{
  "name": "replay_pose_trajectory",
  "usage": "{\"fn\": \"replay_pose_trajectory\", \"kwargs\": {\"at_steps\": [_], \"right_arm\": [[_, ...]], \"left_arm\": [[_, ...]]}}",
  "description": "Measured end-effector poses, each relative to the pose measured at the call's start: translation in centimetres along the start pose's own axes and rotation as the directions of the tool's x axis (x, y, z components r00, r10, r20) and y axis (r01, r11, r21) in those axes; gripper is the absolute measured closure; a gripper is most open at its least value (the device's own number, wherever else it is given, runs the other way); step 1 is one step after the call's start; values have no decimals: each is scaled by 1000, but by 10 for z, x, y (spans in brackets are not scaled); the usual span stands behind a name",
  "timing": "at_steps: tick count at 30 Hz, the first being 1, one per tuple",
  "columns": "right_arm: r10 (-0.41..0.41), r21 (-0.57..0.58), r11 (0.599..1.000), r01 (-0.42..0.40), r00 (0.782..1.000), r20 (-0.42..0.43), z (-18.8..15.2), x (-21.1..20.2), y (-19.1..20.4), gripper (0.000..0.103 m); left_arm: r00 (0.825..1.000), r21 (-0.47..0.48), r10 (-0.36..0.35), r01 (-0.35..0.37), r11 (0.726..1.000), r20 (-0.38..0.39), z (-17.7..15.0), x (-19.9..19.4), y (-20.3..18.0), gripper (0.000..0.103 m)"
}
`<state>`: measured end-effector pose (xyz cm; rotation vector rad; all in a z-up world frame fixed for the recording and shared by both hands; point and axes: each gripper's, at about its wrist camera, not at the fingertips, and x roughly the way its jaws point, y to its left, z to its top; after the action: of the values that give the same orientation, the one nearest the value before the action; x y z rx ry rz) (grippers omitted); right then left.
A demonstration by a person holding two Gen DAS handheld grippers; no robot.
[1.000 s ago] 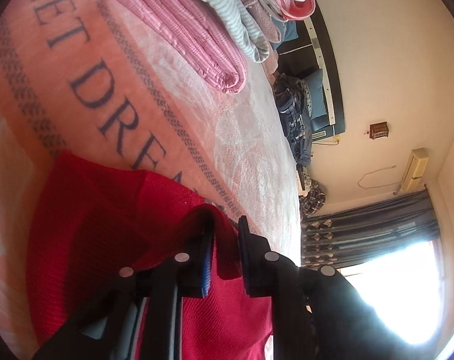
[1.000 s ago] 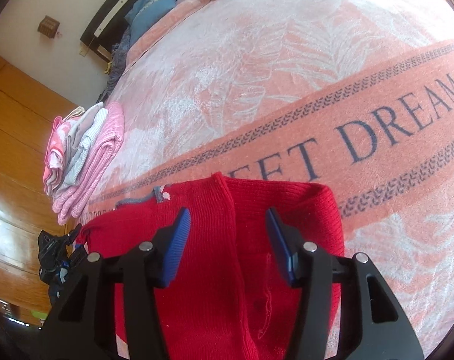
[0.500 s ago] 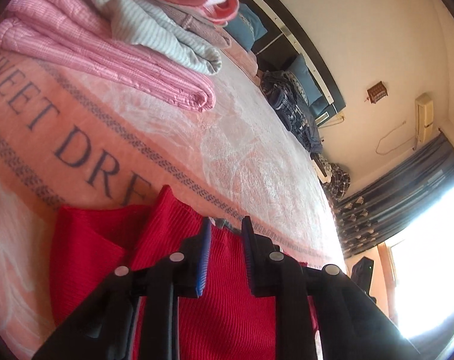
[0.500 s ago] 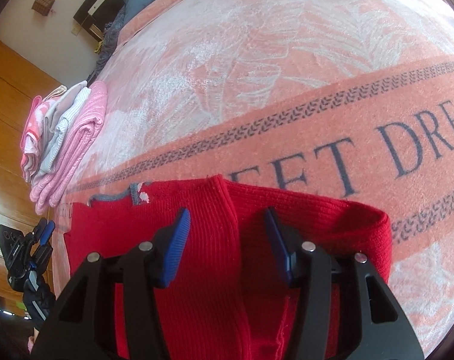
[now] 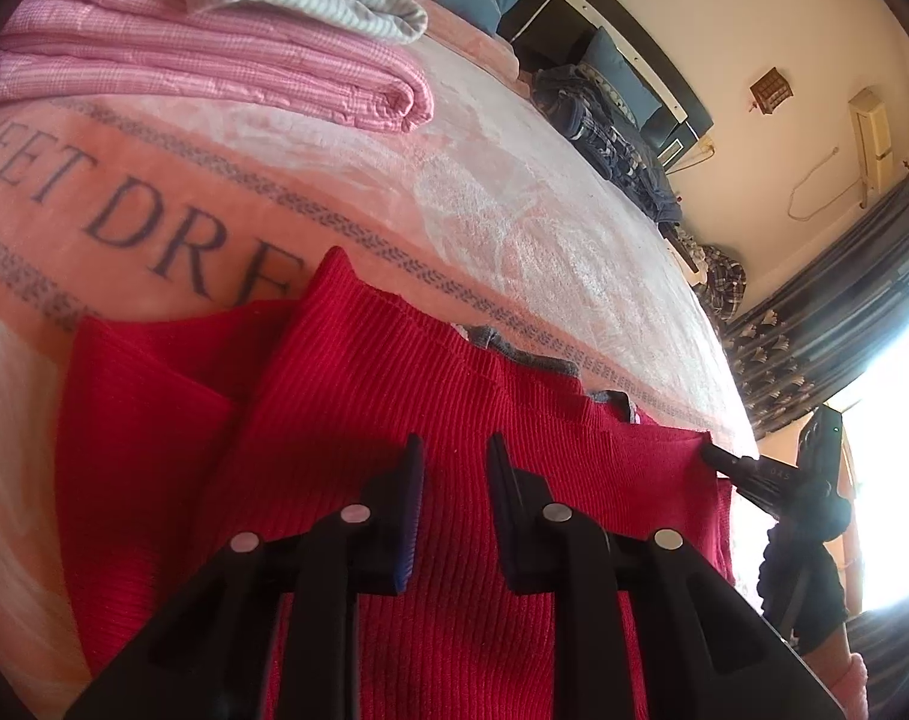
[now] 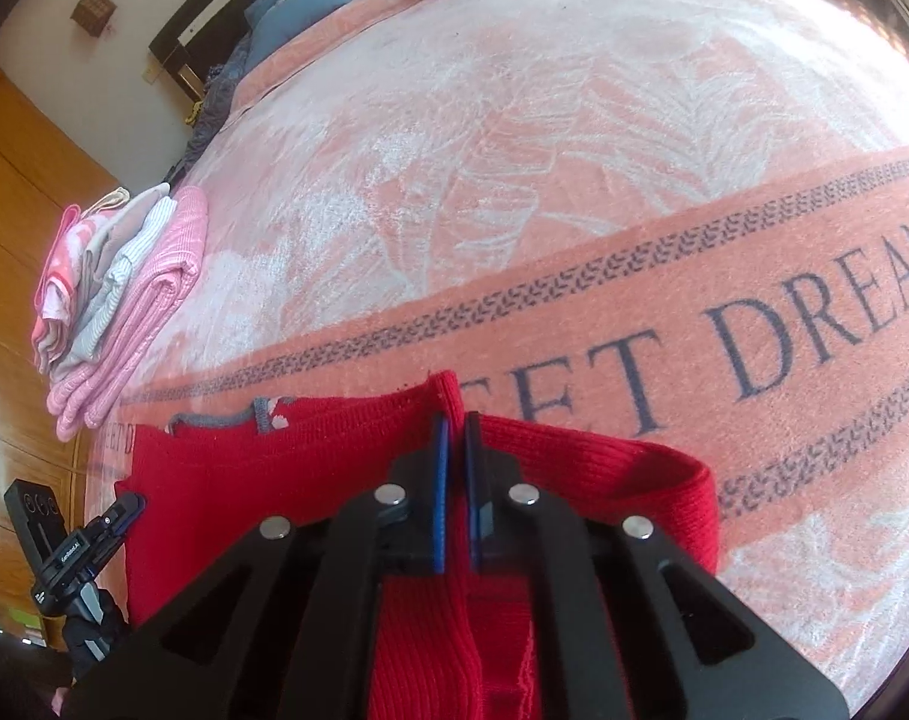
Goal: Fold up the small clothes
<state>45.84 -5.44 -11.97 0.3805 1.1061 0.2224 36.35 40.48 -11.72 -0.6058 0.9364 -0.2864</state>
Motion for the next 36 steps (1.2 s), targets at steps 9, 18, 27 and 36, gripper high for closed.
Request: {"fn": "replay_pose_trajectory", "kwargs": {"at_steps": [9, 18, 27, 36], "right_arm": [[22, -29, 999, -23, 999, -38, -19, -14, 0, 80], [80, -49, 994, -94, 969, -232, -115, -68, -6, 73], [106, -42, 991, -124, 948, -299, -166, -74, -15, 94], [84, -34, 995, -98, 955, -284, -183, -73, -23, 100]], "left_arm": [[997, 160, 71, -70, 985, -2, -14, -9, -24, 50], [990, 202, 137, -131, 971, -14, -57, -63, -32, 40], [991, 237, 119, -100, 966, -67, -98, -66, -43, 39], [988, 277, 141, -116, 954, -70, -109, -55, -39, 34]]}}
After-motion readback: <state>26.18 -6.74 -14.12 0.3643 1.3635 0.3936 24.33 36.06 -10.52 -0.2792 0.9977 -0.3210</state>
